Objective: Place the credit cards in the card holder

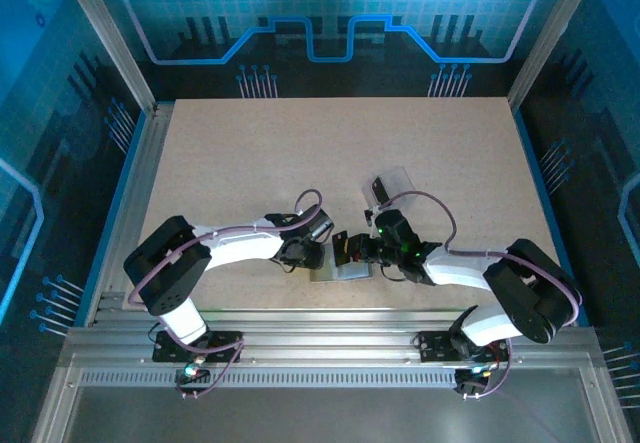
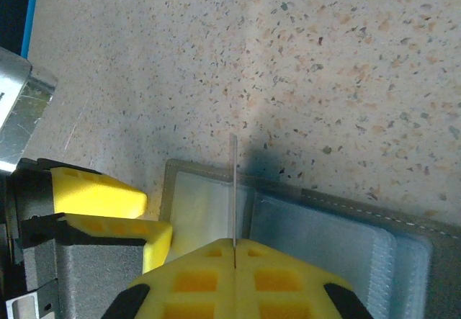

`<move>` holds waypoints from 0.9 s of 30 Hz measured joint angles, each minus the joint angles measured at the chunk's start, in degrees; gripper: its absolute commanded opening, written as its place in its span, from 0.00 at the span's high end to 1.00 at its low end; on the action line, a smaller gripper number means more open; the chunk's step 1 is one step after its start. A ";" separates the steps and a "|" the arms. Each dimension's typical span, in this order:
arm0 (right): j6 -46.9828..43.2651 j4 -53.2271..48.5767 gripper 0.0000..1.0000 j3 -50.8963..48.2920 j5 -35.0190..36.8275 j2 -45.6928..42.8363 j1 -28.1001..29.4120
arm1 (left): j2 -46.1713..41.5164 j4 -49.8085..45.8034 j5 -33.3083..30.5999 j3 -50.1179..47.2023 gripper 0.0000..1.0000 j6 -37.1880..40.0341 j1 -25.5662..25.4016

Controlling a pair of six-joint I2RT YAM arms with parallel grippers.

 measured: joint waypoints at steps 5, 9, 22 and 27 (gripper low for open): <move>2.05 0.85 1.00 0.00 0.00 0.48 0.00 | -0.31 0.55 -0.02 -0.55 0.53 -0.42 -0.02; 3.91 1.31 1.00 0.00 -0.09 0.52 0.00 | -0.66 1.18 -0.26 -1.09 0.54 -1.11 -0.11; 8.98 1.84 1.00 -1.38 -0.46 0.31 -0.07 | -1.29 2.45 -0.61 -2.14 0.54 -1.46 -0.22; 10.27 1.81 1.00 -1.51 -0.81 0.00 -0.07 | -1.33 2.60 -0.61 -2.21 0.54 -1.46 -0.22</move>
